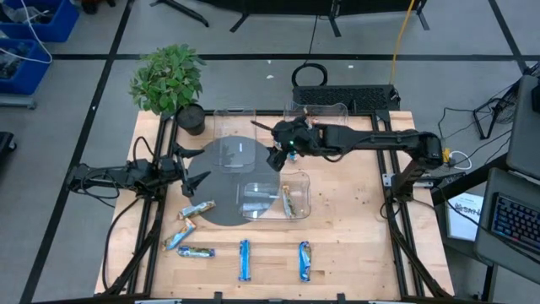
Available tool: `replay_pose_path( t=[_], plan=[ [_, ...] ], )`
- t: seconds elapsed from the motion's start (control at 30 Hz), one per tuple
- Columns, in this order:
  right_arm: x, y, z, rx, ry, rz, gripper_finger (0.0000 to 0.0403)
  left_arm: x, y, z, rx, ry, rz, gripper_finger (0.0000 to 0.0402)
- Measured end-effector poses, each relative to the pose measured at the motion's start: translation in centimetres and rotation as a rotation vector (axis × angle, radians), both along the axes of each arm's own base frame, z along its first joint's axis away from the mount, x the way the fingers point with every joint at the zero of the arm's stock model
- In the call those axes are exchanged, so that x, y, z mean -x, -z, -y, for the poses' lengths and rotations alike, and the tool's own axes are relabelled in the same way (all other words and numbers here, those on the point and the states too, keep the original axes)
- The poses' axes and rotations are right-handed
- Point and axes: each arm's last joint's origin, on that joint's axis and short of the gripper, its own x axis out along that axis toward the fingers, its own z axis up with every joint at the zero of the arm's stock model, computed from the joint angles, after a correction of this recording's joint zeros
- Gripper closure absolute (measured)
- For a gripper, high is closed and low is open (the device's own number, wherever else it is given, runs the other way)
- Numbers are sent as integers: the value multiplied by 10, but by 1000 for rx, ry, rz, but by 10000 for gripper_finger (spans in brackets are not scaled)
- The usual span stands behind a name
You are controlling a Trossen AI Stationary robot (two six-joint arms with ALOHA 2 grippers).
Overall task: Pick and place Granola Bars by type
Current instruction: Put the yellow granola bar into the bottom transparent bin
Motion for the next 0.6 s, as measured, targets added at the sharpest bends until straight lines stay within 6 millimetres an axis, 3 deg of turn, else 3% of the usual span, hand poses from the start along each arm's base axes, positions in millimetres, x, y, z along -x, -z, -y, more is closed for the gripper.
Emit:
replay_pose_path(
  t=[0.2,0.37,0.6],
  plan=[
    [-7,29,14,27,-16,-159,161,0,0,0,0,0,0,23],
    [-18,54,10,44,-66,-255,173,0,0,0,0,0,0,23],
    [-38,76,5,143,-69,-255,187,0,0,0,0,0,0,23]
  ],
)
